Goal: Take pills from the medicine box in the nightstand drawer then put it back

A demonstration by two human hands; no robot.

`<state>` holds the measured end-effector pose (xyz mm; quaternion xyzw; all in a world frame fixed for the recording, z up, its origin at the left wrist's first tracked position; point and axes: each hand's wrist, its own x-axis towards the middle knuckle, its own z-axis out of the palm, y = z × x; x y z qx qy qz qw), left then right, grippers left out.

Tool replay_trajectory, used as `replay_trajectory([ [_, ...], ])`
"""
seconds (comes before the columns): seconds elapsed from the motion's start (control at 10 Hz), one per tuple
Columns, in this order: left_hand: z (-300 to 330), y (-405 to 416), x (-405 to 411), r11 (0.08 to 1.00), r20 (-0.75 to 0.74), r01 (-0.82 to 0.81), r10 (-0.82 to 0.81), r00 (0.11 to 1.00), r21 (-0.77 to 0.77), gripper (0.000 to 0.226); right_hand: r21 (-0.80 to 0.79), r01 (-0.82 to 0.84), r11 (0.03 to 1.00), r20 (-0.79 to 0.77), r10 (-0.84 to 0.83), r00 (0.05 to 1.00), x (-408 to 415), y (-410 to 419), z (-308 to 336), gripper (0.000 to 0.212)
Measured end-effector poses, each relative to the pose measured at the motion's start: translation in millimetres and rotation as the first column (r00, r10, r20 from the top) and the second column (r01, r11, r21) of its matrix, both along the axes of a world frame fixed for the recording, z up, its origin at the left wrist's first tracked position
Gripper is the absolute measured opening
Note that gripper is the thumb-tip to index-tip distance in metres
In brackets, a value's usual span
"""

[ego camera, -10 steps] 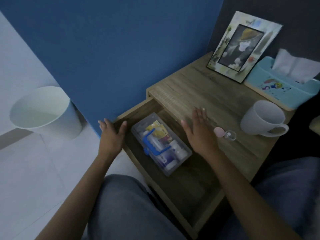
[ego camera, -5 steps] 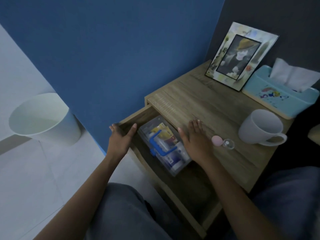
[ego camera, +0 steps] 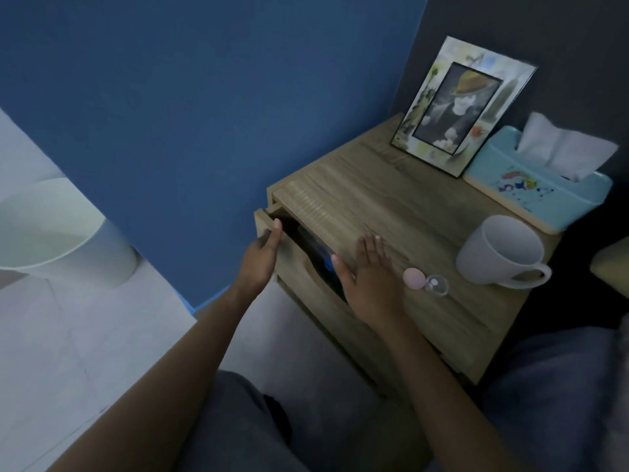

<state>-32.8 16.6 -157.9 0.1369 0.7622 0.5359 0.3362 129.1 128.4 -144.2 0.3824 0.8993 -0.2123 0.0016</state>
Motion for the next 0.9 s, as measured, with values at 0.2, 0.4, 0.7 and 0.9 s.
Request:
replay_trajectory([
  [0.2,1.8,17.2,8.1,0.996,0.064,0.082,-0.084,0.994,0.029,0.111,0.008,0.005,1.000,-0.001,-0.005,1.000,-1.0,-1.0,1.2,0.083],
  [0.4,-4.1,23.4,8.0,0.956,0.119,0.233,-0.256,0.959,0.176,0.100,0.026,-0.002,1.000,0.004,0.001,1.000,-1.1,-0.1,-3.0,0.086],
  [0.7,12.5,19.2,6.0,0.953,0.144,0.284,-0.296,0.944,0.104,0.102,-0.067,0.024,0.997,-0.034,-0.026,0.999,-0.8,1.5,2.1,0.096],
  [0.9,42.7,-17.1,2.5,0.949,-0.139,0.270,-0.293,0.946,-0.160,0.078,-0.167,-0.073,0.983,0.130,0.096,0.987,-3.0,7.7,34.4,0.056],
])
